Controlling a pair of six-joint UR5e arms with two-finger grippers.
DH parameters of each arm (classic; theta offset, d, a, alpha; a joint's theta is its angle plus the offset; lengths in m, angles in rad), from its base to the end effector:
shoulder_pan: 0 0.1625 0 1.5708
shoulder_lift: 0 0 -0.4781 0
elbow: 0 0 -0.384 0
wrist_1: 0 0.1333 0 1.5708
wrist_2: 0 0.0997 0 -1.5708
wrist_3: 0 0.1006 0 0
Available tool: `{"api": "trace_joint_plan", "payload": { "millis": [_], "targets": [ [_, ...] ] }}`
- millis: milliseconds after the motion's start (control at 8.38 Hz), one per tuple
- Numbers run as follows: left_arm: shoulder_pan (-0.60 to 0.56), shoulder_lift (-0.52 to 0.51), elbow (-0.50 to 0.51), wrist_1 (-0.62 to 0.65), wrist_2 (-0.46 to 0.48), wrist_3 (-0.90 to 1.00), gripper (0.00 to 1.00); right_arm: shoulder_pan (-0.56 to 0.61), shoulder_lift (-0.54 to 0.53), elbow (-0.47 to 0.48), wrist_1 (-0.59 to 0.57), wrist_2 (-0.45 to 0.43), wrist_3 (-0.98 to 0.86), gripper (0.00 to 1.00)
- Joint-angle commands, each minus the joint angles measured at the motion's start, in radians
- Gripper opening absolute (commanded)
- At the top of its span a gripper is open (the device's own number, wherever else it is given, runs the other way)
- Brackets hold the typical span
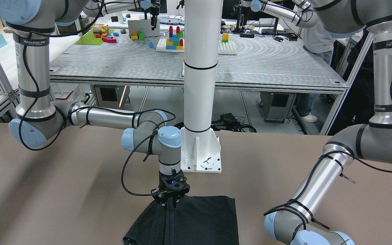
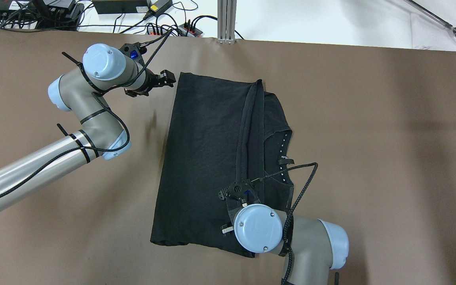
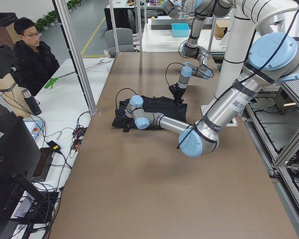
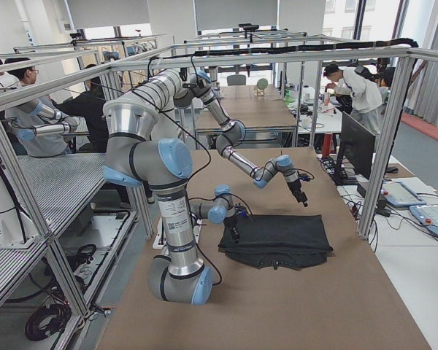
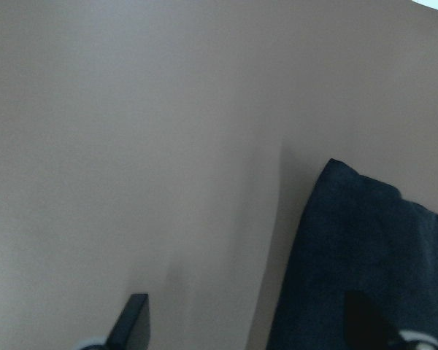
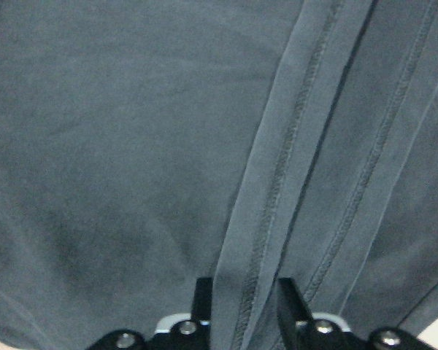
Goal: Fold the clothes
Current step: 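Release the left gripper while the right gripper presses the folded edge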
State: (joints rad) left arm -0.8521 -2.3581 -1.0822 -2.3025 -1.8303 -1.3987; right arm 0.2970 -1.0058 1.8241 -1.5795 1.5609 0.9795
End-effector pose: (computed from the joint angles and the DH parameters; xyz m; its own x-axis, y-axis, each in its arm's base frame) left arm 0.4724 -0.7033 0.3514 0.4335 -0.2442 -0.8674 0.5160 0.8564 0.0168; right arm -0.5918 -0.3216 0.2832 0.7146 -0.3642 0.5973 0.1190 0.9046 0.4093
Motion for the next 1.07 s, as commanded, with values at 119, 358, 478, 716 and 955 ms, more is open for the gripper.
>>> {"api": "trace_joint_plan", "payload": {
  "millis": [119, 358, 478, 716, 955],
  "targets": [
    [0.001, 0.0, 0.001, 0.002, 0.002, -0.003, 0.94, -0.047, 0.021, -0.031, -0.008, -0.053, -0.004, 0.37],
    [0.001, 0.003, 0.001, 0.002, 0.002, -0.003, 0.94, -0.047, 0.018, -0.032, -0.008, -0.054, -0.004, 0.1],
    [0.001, 0.005, 0.001, 0.002, 0.005, -0.003, 0.94, -0.047, 0.019, -0.028, -0.01, -0.05, -0.007, 0.0],
    [0.001, 0.008, 0.001, 0.002, 0.008, -0.002, 0.94, -0.004, 0.013, -0.026, -0.025, -0.032, -0.085, 0.0],
    [0.001, 0.01, -0.002, 0.0, 0.011, -0.006, 0.94, 0.019, -0.031, 0.028, -0.039, 0.008, -0.099, 0.0]
  ]
}}
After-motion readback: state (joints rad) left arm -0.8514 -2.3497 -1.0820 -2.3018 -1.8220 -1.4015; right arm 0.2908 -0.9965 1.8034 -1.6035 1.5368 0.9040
